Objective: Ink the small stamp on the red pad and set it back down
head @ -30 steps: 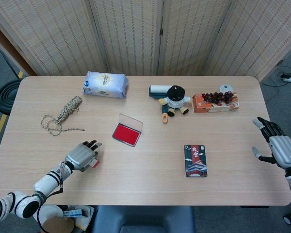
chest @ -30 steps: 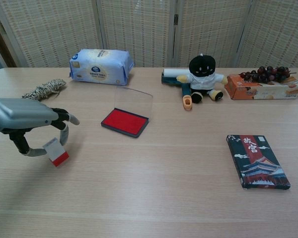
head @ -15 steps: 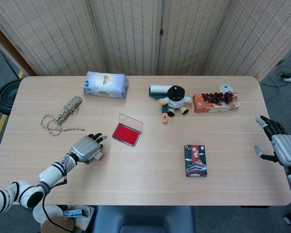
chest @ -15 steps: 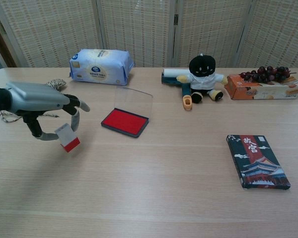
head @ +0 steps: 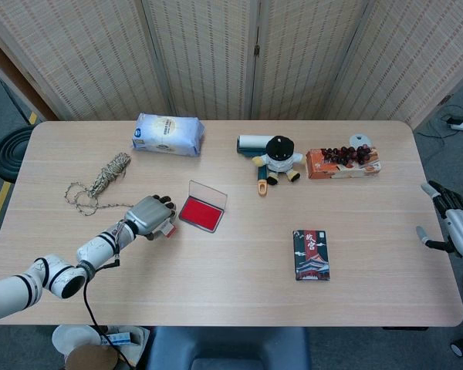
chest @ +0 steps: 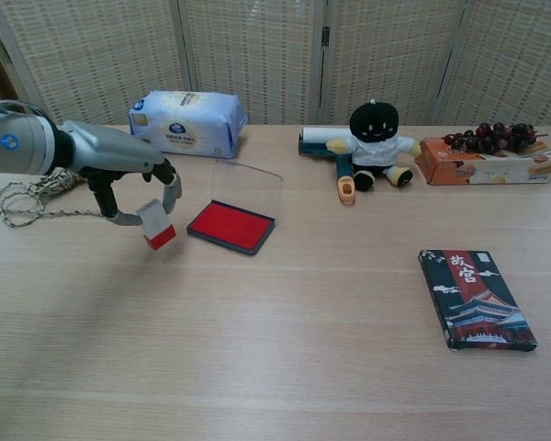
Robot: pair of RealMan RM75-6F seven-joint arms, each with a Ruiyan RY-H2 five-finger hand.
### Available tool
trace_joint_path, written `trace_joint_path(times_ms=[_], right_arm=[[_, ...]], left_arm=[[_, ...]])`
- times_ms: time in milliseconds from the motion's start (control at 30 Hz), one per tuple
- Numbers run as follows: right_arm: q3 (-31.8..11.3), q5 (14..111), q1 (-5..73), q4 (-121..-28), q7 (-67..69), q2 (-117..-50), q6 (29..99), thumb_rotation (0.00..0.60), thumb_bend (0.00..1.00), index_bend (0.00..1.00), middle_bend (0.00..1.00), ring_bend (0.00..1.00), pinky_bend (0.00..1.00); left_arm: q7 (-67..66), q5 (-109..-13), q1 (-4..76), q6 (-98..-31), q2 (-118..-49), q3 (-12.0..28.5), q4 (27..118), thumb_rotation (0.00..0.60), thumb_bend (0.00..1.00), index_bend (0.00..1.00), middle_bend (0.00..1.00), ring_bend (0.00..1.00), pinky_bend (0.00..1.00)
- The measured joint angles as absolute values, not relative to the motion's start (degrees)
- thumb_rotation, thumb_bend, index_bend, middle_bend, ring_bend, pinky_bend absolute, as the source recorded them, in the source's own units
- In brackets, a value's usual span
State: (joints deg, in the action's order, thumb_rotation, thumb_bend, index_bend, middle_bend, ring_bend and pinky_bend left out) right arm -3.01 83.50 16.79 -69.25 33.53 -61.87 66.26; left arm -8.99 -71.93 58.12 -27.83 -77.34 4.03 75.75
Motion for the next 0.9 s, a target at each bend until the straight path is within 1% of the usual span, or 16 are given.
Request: trace_joint_path(times_ms=[200,500,900], right_arm=[[-3.06,83.32,17.03,-68.44,34.05,-62.22,65.33,0.600,0.39,0.02,0.00,0.00,0.00],[-3.42,82.53,17.27,-67.17,34.57,-62.73,64.05,0.600,0.39,0.02,0.00,0.00,0.00],[-3.10,82.80,18.48,-62.57,38.84,-64.34,60.77,0.600,0.39,0.02,0.00,0.00,0.00]], left_arm=[[-3.74,-76.11,59.17,-26.95,-78.64,4.24,73.05,0.600,0.38,0.68,0.25,0.15,0.25],[3.49,-81.43,62.75,-24.11,-80.92,4.24,67.69,0.600,0.38,0.68,0.27,0.17,0.25],[14.25,-86.89,67.49,-21.86,-84.72,3.09,59.61,0.600,0.38,0.68,0.28,0.17,0.25]])
